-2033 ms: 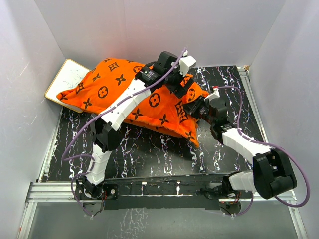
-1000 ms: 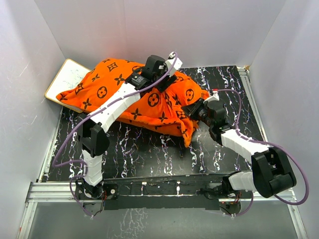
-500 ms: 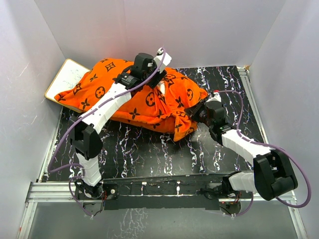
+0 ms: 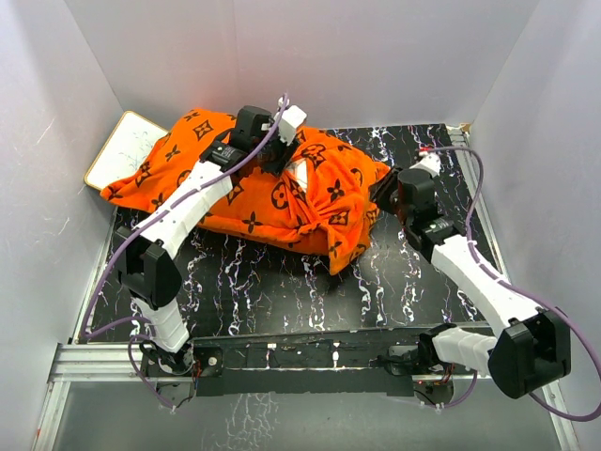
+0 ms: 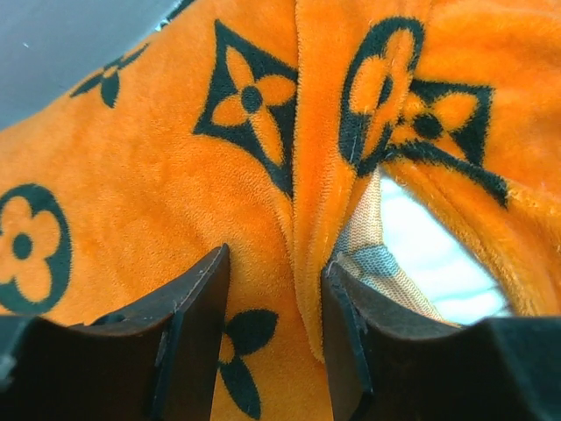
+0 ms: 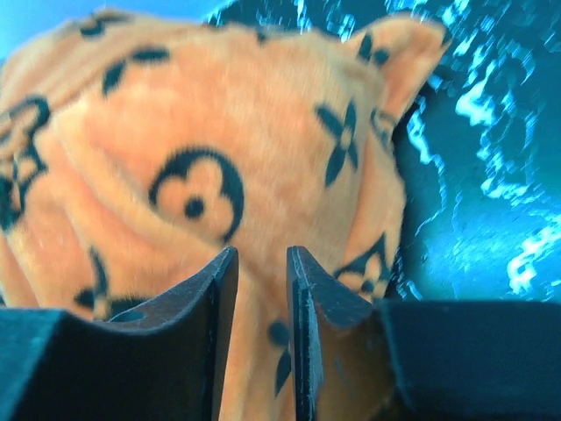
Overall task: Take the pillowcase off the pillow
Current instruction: Remove the pillow from the pillowcase.
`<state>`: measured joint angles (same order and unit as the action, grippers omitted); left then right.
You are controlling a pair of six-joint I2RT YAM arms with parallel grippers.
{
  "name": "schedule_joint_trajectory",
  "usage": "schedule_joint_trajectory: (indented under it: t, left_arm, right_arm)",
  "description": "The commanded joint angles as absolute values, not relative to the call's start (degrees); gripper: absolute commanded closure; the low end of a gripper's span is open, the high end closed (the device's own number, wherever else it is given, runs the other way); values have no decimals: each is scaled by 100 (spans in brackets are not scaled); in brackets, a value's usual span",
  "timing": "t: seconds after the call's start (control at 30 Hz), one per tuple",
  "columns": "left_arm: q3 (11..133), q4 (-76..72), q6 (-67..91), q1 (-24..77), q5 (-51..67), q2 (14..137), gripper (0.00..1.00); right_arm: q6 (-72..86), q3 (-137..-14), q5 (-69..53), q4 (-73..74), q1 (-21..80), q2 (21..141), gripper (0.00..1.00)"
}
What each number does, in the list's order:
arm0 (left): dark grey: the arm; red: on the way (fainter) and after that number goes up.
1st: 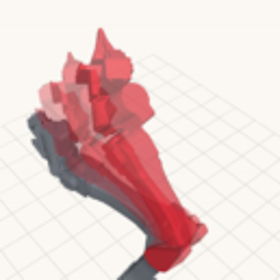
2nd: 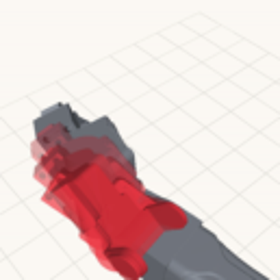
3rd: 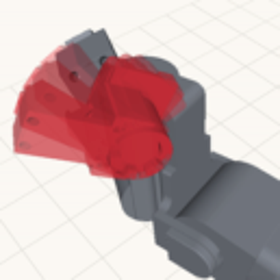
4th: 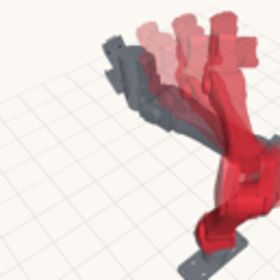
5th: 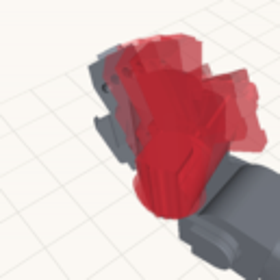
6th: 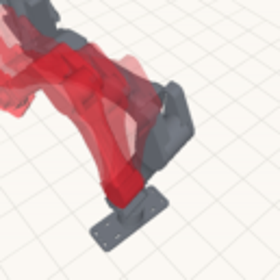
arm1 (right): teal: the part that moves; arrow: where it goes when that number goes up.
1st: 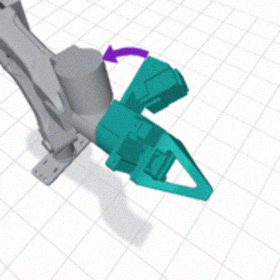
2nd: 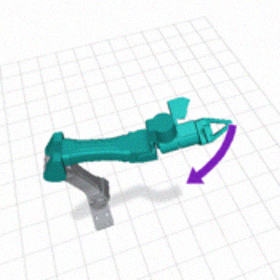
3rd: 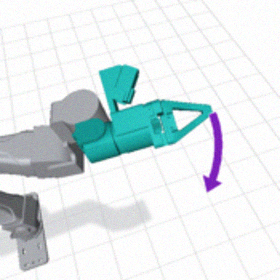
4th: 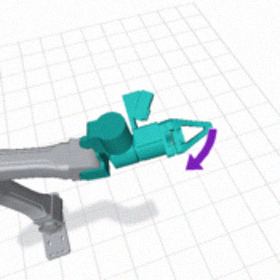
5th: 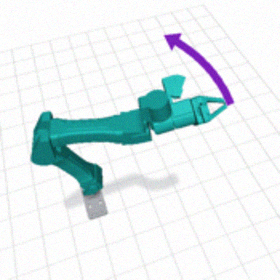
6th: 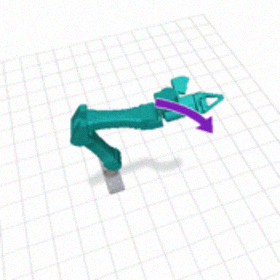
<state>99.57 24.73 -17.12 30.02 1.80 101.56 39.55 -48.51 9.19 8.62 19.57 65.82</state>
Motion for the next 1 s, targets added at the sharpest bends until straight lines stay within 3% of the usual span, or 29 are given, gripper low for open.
schedule_joint_trajectory:
  t: [0.0, 0.17, 0.37, 0.77, 0.97]
  left_arm:
    - [9789, 3580, -1241, 2751, 433, 9894, 100]
    - [9811, 3678, -1196, 2731, 461, 9959, 100]
    - [10086, 3922, -1076, 2677, 533, 10140, 100]
    - [10310, 4090, -1092, 2602, 632, 10084, 100]
    - [10242, 4056, -1189, 2585, 584, 10026, 100]
  right_arm:
    - [3328, -5858, 2242, 1415, 2384, 6741, 61]
    - [3034, -6818, 2677, 1423, 3534, 7429, 39]
    - [2567, -7835, 2876, 1495, 4156, 8466, 32]
    - [1621, -7991, 3761, 1918, 4156, 9334, 34]
    - [1952, -7383, 3511, 1987, 3257, 8740, 48]
